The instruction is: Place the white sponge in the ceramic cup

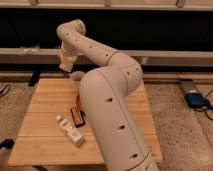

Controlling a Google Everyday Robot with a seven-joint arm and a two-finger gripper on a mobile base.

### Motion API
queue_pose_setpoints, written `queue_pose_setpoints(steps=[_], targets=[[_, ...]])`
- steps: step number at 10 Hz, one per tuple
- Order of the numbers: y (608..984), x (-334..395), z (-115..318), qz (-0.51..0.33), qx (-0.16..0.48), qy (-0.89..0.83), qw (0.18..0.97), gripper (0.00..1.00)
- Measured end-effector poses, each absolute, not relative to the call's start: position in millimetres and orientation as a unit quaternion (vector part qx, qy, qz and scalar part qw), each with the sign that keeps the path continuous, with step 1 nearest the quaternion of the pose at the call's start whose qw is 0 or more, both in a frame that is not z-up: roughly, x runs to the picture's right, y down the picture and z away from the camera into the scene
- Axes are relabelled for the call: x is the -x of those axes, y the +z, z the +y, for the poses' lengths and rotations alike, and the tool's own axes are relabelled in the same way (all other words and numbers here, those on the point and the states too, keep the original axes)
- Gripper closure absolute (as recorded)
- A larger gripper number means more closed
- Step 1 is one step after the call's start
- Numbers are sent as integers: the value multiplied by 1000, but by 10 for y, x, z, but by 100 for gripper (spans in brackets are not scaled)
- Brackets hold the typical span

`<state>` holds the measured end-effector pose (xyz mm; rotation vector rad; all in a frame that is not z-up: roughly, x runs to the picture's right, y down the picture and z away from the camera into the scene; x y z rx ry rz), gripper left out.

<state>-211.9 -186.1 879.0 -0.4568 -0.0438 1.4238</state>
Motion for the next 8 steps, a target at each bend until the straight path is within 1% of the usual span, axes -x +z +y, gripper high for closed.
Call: queue_pose_setpoints(steps=[4,8], targets=[[8969,1882,-1843,-17,187,651,736,100],[9205,1742,-1682,-9,170,653,738,100]])
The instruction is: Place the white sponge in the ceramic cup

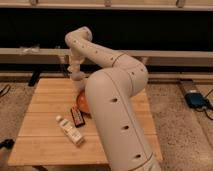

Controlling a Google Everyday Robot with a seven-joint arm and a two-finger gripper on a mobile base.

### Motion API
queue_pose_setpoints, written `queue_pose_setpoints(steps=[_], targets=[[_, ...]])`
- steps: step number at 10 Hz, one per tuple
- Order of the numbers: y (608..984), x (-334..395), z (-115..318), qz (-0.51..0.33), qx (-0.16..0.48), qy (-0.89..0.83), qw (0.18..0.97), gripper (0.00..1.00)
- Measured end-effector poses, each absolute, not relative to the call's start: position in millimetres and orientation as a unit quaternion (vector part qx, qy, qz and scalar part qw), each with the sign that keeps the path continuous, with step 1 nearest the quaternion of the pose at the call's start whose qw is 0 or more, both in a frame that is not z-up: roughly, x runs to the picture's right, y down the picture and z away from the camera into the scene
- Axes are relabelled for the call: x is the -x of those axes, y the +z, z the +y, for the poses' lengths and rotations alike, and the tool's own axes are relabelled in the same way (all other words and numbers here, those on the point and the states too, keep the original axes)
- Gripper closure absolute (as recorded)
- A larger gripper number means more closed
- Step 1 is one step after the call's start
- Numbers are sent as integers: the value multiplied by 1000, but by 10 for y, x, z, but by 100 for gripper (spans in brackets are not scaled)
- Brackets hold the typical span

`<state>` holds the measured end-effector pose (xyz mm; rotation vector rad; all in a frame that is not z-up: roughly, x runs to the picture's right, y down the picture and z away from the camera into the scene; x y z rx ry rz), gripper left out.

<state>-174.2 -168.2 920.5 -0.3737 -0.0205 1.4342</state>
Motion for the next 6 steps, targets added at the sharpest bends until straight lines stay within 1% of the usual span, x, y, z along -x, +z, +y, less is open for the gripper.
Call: queue_pose_setpoints(steps=[2,3,4,5,6], targets=[[9320,1703,-1586,-8,163,656,737,99],[9353,1691,-1555,-8,161,657,736,96],[9374,1668,-1550,-10,156,659,735,86],[9387,1637,-1553,-12,151,662,734,74],[9387,1625,-1556,-13,148,663,733,67]])
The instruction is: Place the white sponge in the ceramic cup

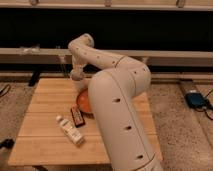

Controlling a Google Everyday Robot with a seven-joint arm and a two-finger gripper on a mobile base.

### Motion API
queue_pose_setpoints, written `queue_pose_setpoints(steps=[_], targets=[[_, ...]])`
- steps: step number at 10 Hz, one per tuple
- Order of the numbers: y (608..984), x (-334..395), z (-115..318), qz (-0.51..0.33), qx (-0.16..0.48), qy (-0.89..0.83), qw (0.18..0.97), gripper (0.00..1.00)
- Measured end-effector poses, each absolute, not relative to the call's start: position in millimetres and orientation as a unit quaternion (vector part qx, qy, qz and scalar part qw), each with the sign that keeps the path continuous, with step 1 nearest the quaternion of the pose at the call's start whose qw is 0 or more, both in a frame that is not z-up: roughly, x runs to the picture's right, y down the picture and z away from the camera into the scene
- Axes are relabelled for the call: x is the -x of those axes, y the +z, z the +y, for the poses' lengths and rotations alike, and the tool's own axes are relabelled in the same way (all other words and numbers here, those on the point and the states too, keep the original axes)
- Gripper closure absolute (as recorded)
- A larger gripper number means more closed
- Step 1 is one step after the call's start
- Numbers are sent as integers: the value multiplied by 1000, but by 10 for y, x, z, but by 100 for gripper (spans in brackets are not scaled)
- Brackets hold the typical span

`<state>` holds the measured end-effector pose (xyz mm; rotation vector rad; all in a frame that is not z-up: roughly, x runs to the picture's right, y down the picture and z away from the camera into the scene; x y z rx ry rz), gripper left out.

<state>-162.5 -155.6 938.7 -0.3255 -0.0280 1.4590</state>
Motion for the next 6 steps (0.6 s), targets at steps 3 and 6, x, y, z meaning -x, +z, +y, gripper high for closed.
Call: queue_pose_setpoints(steps=[3,6], targets=[[9361,1554,-1570,-16,137,667,732,34],[9286,1598,-1486,-22,141,661,737,20]])
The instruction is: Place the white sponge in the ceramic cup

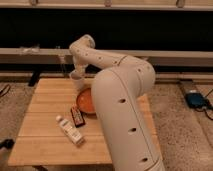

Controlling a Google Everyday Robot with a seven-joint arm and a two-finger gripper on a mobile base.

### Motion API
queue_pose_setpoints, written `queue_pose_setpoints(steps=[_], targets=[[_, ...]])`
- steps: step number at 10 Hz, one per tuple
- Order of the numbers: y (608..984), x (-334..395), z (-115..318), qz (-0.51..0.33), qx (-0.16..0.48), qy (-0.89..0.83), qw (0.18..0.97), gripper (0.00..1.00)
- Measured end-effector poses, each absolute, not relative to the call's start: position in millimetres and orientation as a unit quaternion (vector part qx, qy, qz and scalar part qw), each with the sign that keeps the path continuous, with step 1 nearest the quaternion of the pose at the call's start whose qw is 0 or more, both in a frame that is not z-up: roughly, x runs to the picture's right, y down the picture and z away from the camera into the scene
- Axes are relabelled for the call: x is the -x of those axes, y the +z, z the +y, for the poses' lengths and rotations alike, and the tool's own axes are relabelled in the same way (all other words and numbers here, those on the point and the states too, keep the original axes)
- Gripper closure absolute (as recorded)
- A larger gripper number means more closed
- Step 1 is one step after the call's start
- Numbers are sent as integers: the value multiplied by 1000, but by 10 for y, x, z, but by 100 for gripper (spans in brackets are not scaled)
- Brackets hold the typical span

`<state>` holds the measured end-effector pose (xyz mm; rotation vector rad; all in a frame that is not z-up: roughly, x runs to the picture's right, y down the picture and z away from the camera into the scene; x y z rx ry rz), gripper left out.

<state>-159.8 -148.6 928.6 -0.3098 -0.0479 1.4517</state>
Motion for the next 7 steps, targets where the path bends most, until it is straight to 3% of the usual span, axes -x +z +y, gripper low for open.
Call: queue_pose_setpoints(steps=[7], targets=[[9082,1882,-1133,-44,176,634,752,20]])
